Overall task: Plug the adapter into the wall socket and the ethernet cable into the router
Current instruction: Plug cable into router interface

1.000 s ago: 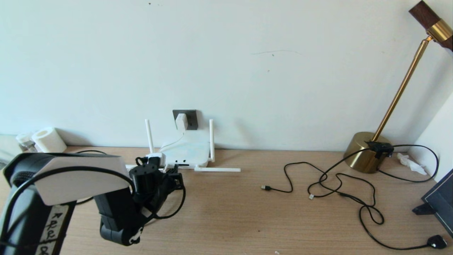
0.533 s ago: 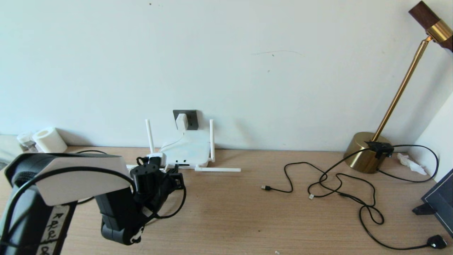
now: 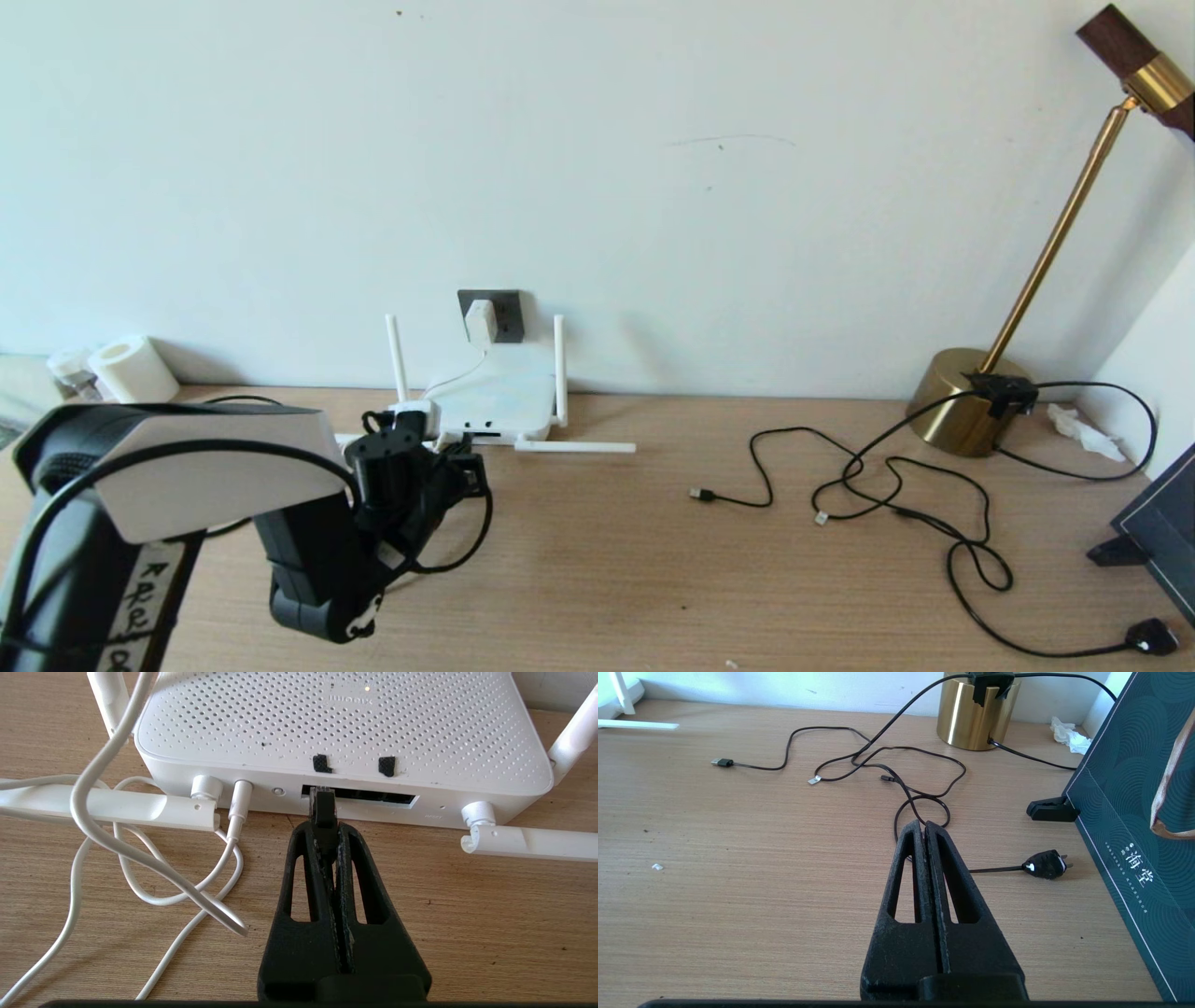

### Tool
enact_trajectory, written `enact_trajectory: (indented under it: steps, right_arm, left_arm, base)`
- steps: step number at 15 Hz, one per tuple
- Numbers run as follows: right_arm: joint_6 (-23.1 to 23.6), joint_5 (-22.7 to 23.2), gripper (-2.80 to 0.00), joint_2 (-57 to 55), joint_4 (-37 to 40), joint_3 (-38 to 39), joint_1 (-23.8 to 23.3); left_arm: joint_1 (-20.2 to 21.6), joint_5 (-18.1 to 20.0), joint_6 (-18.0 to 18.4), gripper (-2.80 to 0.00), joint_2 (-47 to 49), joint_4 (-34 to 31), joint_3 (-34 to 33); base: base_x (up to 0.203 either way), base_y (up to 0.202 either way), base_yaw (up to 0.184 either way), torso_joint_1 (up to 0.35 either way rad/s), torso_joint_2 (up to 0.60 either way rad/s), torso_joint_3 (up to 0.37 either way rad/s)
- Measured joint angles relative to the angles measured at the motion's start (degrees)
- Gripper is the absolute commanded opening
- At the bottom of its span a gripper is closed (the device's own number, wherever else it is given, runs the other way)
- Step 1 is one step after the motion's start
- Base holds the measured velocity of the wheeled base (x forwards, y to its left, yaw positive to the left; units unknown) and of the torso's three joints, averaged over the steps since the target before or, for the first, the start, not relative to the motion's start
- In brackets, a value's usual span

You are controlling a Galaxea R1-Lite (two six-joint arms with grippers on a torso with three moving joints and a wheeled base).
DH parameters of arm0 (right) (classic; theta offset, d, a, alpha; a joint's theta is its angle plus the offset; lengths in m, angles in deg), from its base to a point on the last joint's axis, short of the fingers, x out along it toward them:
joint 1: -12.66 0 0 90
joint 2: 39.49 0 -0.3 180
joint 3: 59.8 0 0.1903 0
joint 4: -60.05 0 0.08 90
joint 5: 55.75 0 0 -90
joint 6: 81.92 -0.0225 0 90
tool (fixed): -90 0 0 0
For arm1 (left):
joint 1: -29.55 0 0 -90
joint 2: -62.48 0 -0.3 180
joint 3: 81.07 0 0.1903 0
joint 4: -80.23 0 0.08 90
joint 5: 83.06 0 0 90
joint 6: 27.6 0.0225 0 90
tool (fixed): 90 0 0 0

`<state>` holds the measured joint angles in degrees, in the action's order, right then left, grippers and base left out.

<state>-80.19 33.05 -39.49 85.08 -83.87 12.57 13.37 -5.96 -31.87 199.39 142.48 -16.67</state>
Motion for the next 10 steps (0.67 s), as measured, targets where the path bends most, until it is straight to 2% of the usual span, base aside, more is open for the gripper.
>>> enact_trajectory:
  steps: [10]
  right_arm:
    - [0.0, 0.0, -2.80, 0.0, 0.0, 0.0, 0.0]
  left_arm:
    - [0.2, 0.1, 0.0, -2.80, 0.0, 0.1, -0.2]
  base:
    - [0.000, 0.000, 0.000, 0.000, 0.00, 0.000]
